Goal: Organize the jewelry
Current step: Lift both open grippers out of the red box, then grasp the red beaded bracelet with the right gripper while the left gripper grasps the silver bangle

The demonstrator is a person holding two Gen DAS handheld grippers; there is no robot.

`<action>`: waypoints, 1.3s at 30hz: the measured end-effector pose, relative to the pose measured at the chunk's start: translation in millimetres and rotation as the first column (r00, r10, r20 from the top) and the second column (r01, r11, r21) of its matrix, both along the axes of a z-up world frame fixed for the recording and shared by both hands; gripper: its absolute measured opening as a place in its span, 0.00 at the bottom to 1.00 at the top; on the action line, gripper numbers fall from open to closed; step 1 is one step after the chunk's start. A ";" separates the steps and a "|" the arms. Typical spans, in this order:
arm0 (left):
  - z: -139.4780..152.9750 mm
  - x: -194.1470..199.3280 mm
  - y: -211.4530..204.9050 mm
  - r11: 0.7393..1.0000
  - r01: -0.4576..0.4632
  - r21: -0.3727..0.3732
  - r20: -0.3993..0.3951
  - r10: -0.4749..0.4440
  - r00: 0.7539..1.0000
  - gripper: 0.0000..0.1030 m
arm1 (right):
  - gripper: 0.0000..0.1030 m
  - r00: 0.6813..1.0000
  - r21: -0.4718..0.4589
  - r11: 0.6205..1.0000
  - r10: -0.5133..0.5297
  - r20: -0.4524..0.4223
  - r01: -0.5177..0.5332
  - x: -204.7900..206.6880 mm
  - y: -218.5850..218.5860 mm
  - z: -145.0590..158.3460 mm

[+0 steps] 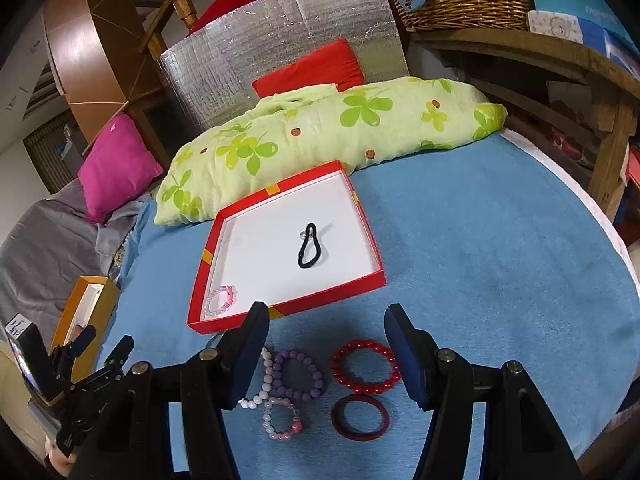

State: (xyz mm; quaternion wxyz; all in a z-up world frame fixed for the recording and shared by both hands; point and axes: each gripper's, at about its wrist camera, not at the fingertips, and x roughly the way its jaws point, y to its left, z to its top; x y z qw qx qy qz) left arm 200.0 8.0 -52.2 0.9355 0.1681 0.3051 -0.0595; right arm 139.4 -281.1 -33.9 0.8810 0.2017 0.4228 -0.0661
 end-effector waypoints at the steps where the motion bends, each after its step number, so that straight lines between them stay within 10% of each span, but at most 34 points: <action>1: -0.8 -0.7 0.4 1.000 -0.002 0.000 -0.004 0.002 1.000 0.77 | 0.61 1.000 0.001 1.000 0.004 -0.005 -0.004 -0.3 -2.2 -1.7; 24: -35.4 -23.3 -10.2 1.000 0.020 -0.001 -0.139 -0.020 0.990 0.77 | 0.61 0.985 0.124 0.977 0.175 -0.002 -0.173 -6.4 -33.1 -54.1; 35: -46.8 4.0 -37.9 0.999 0.024 -0.039 -0.227 -0.032 0.973 0.77 | 0.61 0.977 0.166 0.978 0.153 -0.147 -0.128 12.4 -54.8 -88.5; 39: -53.6 12.0 -41.9 0.999 0.011 -0.036 -0.261 -0.020 0.965 0.77 | 0.37 0.956 0.115 0.979 0.190 -0.225 -0.167 21.5 -46.2 -102.9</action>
